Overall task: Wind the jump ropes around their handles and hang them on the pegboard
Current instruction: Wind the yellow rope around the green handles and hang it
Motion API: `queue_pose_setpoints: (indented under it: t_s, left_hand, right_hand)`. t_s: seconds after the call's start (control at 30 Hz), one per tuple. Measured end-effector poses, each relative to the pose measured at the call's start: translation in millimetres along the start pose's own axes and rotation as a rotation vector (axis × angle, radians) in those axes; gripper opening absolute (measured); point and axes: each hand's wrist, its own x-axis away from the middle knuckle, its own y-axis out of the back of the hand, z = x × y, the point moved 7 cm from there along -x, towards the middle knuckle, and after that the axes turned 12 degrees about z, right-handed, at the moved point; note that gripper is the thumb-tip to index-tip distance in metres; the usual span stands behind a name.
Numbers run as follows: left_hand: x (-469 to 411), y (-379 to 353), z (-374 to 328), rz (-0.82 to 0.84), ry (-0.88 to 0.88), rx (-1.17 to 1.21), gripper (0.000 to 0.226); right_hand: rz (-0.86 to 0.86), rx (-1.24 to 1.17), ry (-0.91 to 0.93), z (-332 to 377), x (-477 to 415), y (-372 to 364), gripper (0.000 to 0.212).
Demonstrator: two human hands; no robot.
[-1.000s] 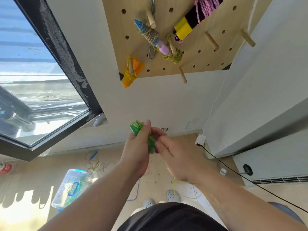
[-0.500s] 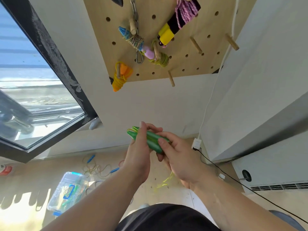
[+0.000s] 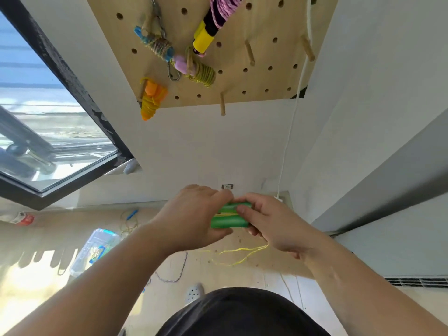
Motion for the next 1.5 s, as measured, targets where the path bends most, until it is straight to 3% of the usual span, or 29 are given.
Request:
queue_pose_setpoints:
  t_s: [0.1,0.17,0.3,0.47,0.63,0.87,1.2,1.33,1.5]
  left_hand:
    - [-14.0,-2.6,-25.9,0.068,0.069,-0.006,0.039]
    - [-18.3,-10.0,-35.0,0.165,0.205,0.145,0.041]
    - [-17.3,-18.3,-51.8,0.134,0.36,0.442,0.046]
    - [-19.4,-22.8,-60.7,0.077,0.449,0.614,0.051]
    - [-23.4,-17.9,-69.1,0.018,0.425,0.654,0.046]
    - [-18.7,-16.0,-63.7,-0.009,0.498,0.592,0.047]
    - [-8.3,-14.1,-59.8,-0.077,0.588,0.814,0.048]
    - [1.6,-17.1,-49.8,-0.174,0.68,1.043,0.048]
    - [7.6,-22.4,-44.6,-0.248,0.712,1.299,0.046]
  right_hand:
    - [0.074,0.038,0.036,-5.3,17.9,9.4,0.021]
    - [0.078,0.02,0.048,-9.3,28.6,18.4,0.021]
    - [0.055,0.001,0.091,-13.3,45.7,34.2,0.018]
    - [0.053,0.057,0.126,-17.2,54.8,43.1,0.017]
    - [0.038,0.059,0.141,-21.9,59.5,51.6,0.018]
    - [0.001,0.248,0.079,-22.8,69.4,57.5,0.045]
    - [-0.071,0.228,0.193,-4.0,77.3,61.2,0.032]
    - [-0.128,0.203,0.23,-0.6,81.9,65.7,0.012]
    - [-0.14,0.222,0.213,-6.1,79.2,62.9,0.013]
